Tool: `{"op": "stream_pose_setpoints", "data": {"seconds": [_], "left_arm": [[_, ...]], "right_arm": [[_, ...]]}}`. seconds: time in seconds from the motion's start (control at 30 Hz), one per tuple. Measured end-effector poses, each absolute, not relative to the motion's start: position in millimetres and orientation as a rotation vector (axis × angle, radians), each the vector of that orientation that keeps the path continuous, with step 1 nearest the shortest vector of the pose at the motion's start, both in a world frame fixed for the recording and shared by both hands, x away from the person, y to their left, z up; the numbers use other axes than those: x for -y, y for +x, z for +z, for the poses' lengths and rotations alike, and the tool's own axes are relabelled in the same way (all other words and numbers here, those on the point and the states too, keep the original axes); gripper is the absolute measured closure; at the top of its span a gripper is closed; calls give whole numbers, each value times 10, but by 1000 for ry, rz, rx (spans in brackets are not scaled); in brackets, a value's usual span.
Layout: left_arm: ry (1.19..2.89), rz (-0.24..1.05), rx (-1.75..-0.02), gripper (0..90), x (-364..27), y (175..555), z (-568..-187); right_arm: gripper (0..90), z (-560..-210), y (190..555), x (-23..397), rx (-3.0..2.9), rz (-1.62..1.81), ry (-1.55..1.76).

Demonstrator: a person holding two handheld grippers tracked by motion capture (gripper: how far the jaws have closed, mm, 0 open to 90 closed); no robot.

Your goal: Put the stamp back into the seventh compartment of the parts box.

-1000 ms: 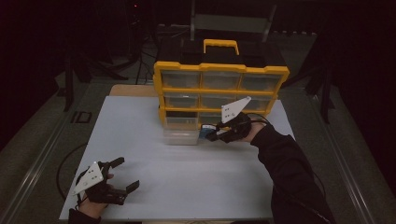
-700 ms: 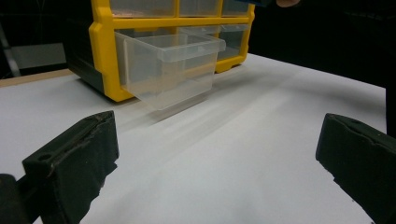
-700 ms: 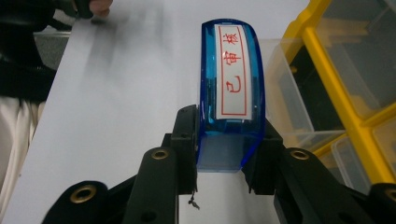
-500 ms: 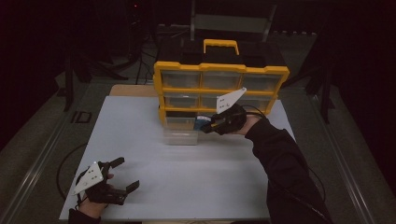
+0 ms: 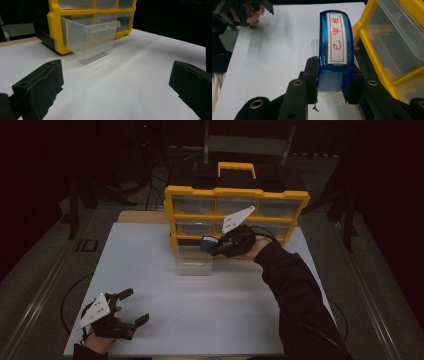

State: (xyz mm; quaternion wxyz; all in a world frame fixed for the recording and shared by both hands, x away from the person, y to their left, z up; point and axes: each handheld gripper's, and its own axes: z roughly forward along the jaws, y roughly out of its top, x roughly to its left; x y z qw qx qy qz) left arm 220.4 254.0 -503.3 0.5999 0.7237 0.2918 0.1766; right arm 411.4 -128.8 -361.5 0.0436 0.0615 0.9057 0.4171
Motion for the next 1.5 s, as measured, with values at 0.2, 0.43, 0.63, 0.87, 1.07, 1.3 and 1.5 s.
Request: {"op": "stream_pose_setpoints", "data": {"seconds": [0.2,0.43,0.63,0.87,1.07,1.3,1.5], "left_arm": [[1679,408,-675,0,-2538,2205,-5034],[1679,407,-673,0,-2537,2204,-5034],[1684,407,-670,0,-2536,2206,-5037],[1684,406,-668,0,-2534,2205,-5037],[1684,404,-666,0,-2532,2205,-5037],[1686,401,-664,0,-2530,2209,-5040],[1687,396,-665,0,-2531,2214,-5043]], "right_arm": [[694,-3616,4169,1205,-2771,1274,224],[694,-3638,4221,1128,-2765,1282,271],[694,-3659,4280,1042,-2753,1290,324],[695,-3736,4353,924,-2756,1269,371],[694,-3811,4408,855,-2755,1265,400],[694,-3935,4469,784,-2770,1250,434],[694,-4046,4484,729,-2801,1230,456]]}}
